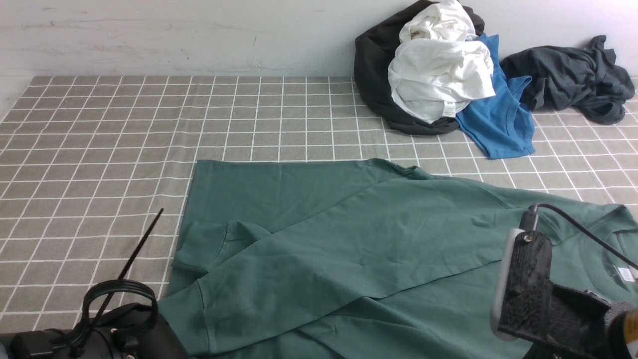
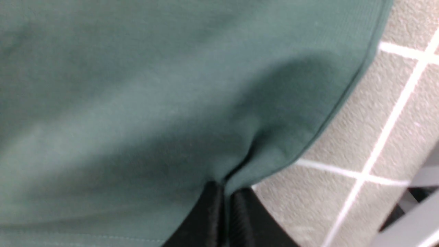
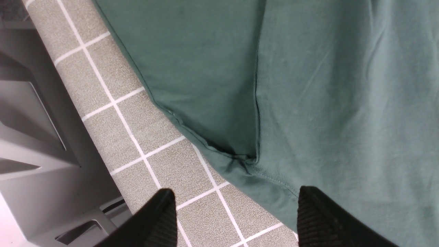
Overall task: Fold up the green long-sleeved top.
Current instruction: Use both arms simultaneously to clamp the lower edge of the clothing fabric
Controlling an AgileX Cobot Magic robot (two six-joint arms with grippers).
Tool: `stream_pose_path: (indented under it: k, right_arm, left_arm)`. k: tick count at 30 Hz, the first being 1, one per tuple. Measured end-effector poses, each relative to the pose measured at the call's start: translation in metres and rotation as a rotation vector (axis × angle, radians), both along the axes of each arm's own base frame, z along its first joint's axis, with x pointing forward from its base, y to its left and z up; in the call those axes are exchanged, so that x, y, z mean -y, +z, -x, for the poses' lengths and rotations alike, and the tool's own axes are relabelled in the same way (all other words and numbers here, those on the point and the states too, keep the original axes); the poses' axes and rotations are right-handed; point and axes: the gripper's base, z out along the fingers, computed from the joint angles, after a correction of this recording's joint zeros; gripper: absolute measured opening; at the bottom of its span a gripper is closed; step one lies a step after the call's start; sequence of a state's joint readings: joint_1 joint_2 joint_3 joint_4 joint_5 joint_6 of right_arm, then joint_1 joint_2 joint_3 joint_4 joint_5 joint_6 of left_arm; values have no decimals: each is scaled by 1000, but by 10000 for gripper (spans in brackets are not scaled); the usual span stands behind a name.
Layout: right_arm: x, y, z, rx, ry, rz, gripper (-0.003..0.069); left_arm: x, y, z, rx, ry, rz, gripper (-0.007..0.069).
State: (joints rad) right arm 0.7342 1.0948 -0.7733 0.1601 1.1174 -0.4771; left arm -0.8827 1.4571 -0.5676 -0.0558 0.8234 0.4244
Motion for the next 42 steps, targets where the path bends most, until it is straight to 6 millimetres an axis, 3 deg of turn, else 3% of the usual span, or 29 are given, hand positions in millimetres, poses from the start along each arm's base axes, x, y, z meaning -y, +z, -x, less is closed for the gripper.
stream_pose_path:
  k: [5,13,18,25,29,34,42]
  right_arm:
    - [1,0,0,2,2,7,438]
    - [9,-2,-4,49,30,108,438]
    - [17,-5,-9,114,35,200,438]
    - [45,-42,-11,100,-28,328,438]
    - [56,-76,-4,103,-22,314,438]
    - [55,-97,-2,110,22,301,438]
    - [44,-120,-15,99,95,302,438]
  left_arm:
    - [-12,3,0,-44,18,-69,3]
    - [-47,27,-8,-56,153,-106,3]
    - [-54,31,-10,-49,192,-97,3]
    - [-53,31,-12,-37,192,-86,3]
    - [-51,30,-12,-29,202,-61,3]
    - [-49,30,-12,-30,209,-50,3]
    - [-49,30,-12,-35,215,-41,3]
